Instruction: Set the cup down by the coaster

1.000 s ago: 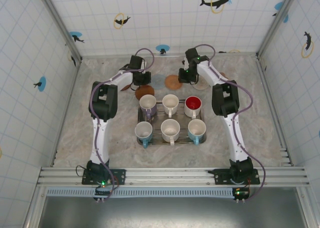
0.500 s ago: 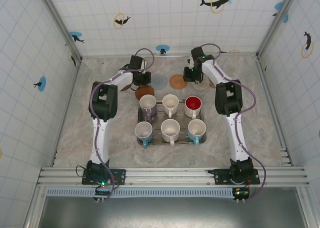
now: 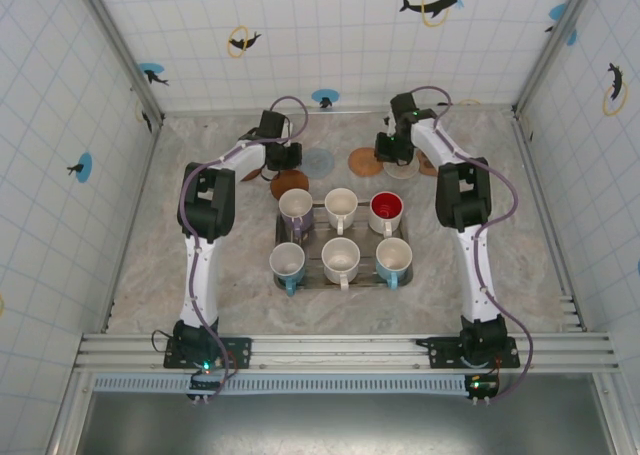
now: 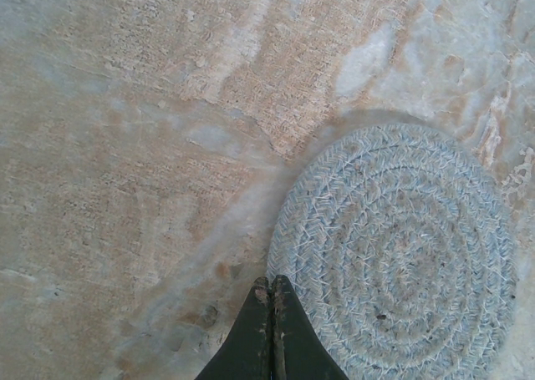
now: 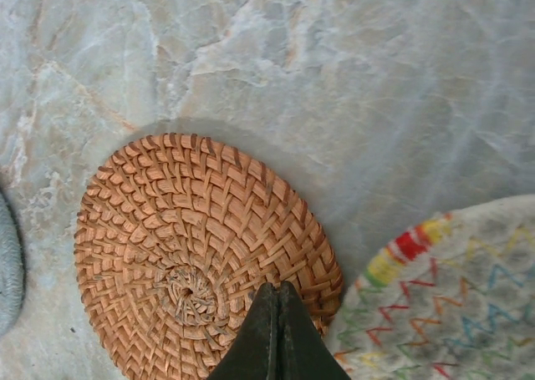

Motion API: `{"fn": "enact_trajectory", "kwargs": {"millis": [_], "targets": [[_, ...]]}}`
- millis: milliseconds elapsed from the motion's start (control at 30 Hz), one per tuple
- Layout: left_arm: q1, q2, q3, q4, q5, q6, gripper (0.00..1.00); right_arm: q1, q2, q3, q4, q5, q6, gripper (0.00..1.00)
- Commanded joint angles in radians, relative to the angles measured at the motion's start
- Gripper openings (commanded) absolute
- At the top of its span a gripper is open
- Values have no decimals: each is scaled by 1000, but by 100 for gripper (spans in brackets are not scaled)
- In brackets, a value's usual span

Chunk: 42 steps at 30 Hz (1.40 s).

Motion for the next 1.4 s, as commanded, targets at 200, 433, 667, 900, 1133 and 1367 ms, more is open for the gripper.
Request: {"fn": "enact_trajectory", "kwargs": {"millis": [200,433,667,900,1133,1367], "targets": [[-23,48,55,-55,18,0,0,-31,5,-39,-32,66,21,0],[-30,58,84,-68,23,2,0,-25,20,-17,-10,28,41,0],[-35,77,106,-68,32,-7,0,-6,43,18,-24,9,38,0],[-36,99,129,-63,44,-20,0,5,49,18,-15,0,42,0],[-37,106,152,-66,44,-27,0,7,46,18,-15,-4,42,0],[-37,115,181,-68,42,-36,0,10,42,18,-13,-11,40,0]]}}
